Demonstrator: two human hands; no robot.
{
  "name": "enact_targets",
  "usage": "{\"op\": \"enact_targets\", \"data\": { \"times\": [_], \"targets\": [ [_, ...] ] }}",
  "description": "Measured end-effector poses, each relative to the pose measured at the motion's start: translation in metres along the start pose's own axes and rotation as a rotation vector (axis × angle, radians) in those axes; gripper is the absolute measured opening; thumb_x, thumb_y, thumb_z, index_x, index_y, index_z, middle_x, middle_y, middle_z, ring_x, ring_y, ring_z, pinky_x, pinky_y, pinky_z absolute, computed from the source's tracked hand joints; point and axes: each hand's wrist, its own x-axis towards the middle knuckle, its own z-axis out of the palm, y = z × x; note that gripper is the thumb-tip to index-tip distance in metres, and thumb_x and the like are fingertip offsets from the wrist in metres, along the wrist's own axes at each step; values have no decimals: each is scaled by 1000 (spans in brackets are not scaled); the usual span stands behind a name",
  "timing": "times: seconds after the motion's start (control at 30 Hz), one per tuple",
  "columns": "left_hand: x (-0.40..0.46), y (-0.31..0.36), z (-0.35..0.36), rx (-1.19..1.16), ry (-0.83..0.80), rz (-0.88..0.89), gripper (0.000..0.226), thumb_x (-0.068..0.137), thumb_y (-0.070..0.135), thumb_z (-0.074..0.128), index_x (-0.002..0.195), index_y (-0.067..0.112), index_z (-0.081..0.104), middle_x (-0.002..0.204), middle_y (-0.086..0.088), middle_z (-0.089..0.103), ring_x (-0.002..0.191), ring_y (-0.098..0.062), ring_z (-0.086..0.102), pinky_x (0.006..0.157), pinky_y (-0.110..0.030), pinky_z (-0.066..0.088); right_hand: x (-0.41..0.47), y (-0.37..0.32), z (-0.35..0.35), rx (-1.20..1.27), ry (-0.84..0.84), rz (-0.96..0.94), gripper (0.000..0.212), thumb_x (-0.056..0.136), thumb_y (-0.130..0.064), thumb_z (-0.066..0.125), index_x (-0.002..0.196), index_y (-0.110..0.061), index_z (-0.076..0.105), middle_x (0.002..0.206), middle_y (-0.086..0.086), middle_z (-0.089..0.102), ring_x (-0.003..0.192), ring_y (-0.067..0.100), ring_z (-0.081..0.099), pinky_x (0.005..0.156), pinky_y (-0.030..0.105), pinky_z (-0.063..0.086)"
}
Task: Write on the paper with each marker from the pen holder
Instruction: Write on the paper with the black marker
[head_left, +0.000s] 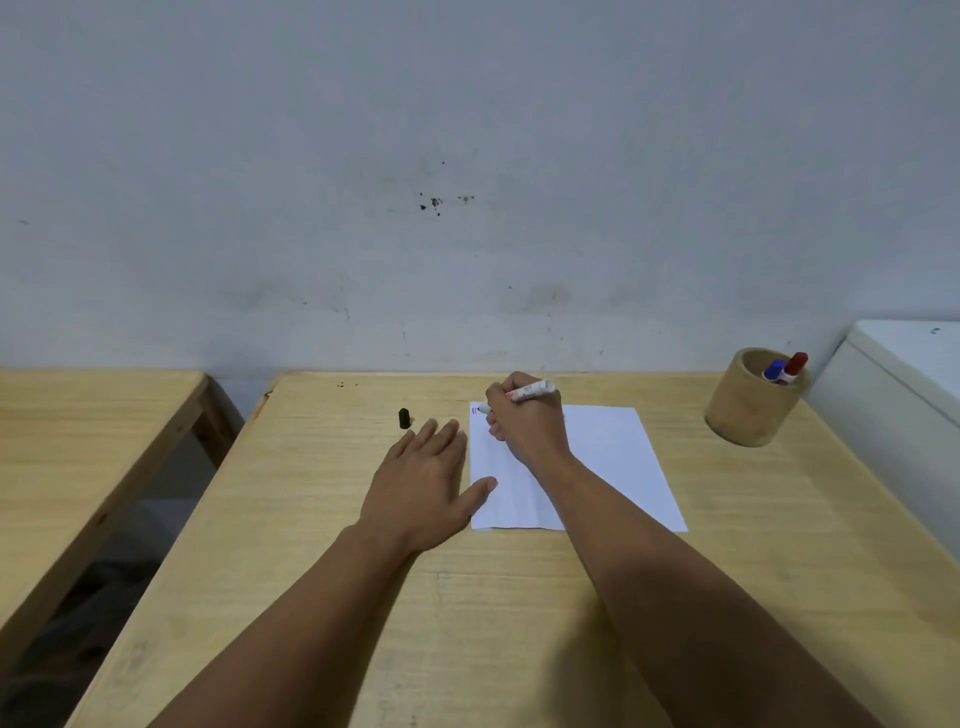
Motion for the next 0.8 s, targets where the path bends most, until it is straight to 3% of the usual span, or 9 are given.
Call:
{"op": "enact_targets", "data": {
  "times": [0.2,0.37,0.5,0.6,0.7,0.8],
  "targets": [
    [-1,2,-1,-20,2,-29,81,93,73,35,156,22,39,168,5,30,158,-17,17,127,-44,13,2,4,-1,-3,12,-5,29,83,-28,66,59,-20,53,59,2,63,61,23,68,61,33,50],
    [0,2,0,-38,12,-34,81,92,73,38,155,22,41,167,6,32,157,-16,18,127,-44,13,4,5,-1,-62,28,-17,34,85,-26,68,53,-25,56,58,0,62,62,21,68,58,28,51],
    [0,1,2,-42,12,-34,80,92,73,40,154,23,42,167,7,32,157,-15,18,127,-44,13,4,5,0,-112,8,-2,30,78,-31,66,52,-24,52,56,-1,63,60,21,70,61,35,51],
    [1,2,1,-52,12,-31,77,92,72,40,156,28,38,167,8,31,157,-17,18,127,-44,13,4,1,-2,-84,10,5,26,79,-29,66,59,-17,55,61,4,69,58,21,69,63,39,52],
    [-6,0,5,-36,-29,-22,69,95,69,40,156,37,37,167,5,31,157,-21,18,126,-46,13,-2,3,-2,64,-1,20,24,95,-19,70,78,-2,64,66,11,67,54,21,62,55,32,51],
    [-2,-4,9,-53,-41,-40,66,95,68,40,153,36,43,166,2,33,157,-23,19,126,-48,14,-1,-7,-2,81,-11,-4,31,98,-34,74,78,-14,63,62,4,64,50,19,53,46,24,44]
  ]
}}
